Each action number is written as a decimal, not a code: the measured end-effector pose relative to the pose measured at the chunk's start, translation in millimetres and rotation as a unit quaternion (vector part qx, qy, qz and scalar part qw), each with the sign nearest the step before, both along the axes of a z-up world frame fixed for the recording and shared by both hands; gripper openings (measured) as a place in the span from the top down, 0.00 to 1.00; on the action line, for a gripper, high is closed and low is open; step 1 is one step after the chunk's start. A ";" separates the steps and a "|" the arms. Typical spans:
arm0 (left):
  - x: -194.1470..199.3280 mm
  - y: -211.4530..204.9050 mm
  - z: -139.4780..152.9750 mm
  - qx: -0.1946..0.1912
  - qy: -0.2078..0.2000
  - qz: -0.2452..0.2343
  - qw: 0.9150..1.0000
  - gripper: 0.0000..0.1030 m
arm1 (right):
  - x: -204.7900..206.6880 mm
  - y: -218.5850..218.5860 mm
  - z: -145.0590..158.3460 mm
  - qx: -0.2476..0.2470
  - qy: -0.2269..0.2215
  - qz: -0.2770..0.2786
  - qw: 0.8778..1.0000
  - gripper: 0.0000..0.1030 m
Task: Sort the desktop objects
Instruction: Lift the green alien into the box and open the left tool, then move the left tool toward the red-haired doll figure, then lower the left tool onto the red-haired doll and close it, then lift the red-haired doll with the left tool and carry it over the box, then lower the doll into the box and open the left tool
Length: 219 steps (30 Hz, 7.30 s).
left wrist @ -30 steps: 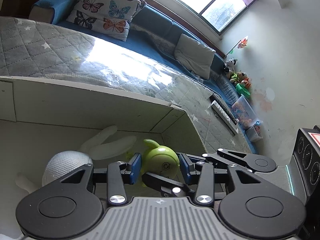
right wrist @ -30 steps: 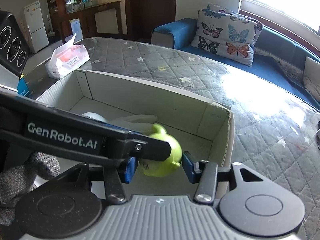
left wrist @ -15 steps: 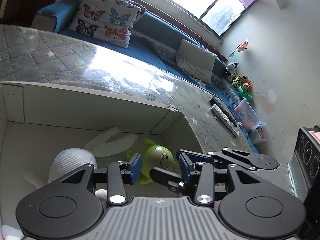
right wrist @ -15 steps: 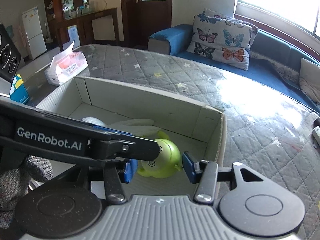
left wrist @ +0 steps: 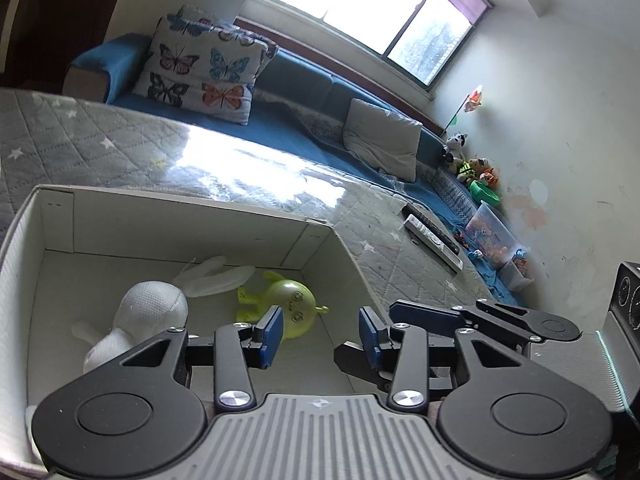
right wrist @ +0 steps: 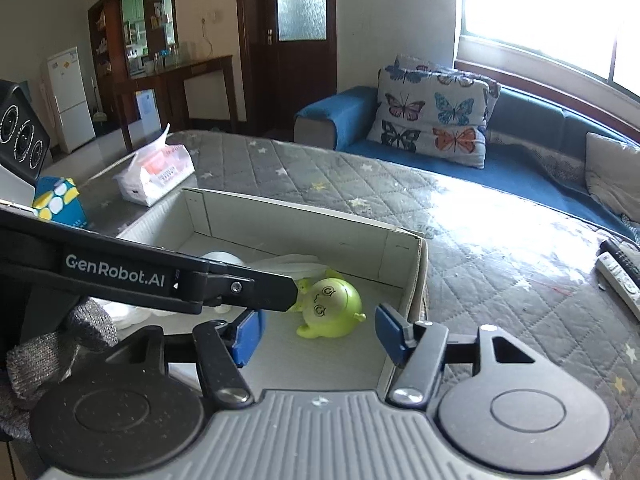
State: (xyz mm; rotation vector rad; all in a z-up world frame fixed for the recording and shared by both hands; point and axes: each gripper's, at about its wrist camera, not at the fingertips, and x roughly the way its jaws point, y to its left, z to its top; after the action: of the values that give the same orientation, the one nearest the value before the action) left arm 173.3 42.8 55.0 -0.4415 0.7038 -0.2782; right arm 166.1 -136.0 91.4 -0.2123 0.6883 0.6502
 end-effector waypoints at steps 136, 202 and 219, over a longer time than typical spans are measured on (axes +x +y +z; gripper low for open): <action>-78.9 -90.7 -36.8 0.060 0.047 -0.158 0.985 0.56 | -119.8 -71.5 -94.1 -0.007 0.002 -0.003 1.000 0.05; -52.7 -55.6 50.1 0.080 -0.056 -0.144 0.985 0.58 | -102.3 2.5 -13.6 -0.052 -0.156 0.076 0.984 0.06; 60.5 -6.5 6.4 0.053 0.035 -0.140 0.988 0.61 | 21.9 45.0 -38.5 -0.034 0.000 0.062 0.997 0.06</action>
State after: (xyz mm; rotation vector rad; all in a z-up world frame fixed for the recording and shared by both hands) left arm 233.8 36.3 61.4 -0.2513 0.8456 -0.4886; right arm 188.1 -91.0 52.9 -0.3208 0.7024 0.7458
